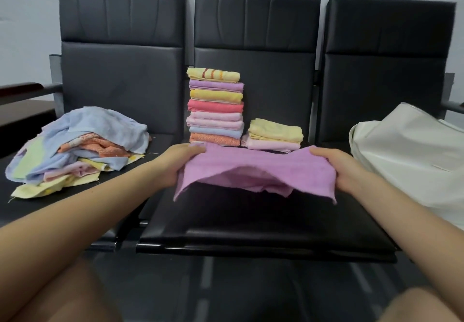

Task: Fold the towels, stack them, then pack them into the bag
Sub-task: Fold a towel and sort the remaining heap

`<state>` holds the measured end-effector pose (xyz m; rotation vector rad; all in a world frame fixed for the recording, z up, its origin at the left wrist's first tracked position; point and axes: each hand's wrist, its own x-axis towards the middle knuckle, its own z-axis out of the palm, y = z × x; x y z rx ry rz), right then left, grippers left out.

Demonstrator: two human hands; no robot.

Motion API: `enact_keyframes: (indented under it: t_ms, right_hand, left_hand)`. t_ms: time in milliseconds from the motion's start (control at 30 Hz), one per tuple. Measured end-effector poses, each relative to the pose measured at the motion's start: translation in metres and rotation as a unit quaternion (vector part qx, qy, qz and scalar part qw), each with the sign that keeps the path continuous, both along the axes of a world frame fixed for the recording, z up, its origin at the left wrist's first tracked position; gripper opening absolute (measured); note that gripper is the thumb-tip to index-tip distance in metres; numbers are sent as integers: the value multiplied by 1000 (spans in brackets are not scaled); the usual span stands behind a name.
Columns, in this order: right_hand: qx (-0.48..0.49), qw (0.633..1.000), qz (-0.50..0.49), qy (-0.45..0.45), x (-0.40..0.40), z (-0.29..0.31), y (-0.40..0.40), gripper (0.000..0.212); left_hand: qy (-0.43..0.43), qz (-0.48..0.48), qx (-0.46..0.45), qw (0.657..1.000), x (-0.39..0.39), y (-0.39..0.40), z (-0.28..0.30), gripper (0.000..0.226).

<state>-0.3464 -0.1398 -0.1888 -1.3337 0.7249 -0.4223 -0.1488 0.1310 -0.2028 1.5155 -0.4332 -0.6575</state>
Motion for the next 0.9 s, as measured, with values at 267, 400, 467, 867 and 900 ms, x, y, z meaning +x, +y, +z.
enact_keyframes:
  t_ms: [267, 400, 467, 867, 900]
  right_hand:
    - [-421, 856, 15, 301, 19, -66, -22, 39]
    - [-563, 778, 2, 280, 21, -64, -8, 59]
    - [-583, 781, 58, 217, 21, -59, 1, 37]
    - [-612, 701, 337, 144, 30, -63, 51, 13]
    - [-631, 685, 332, 147, 33, -62, 54, 12]
  left_hand:
    - [-347, 85, 357, 863, 20, -6, -47, 62]
    - [-488, 14, 303, 818, 12, -14, -45, 30]
    - [-517, -67, 280, 806, 2, -19, -42, 6]
    - [-531, -286, 326, 728, -16, -28, -60, 48]
    - [-539, -285, 332, 720, -16, -27, -60, 52]
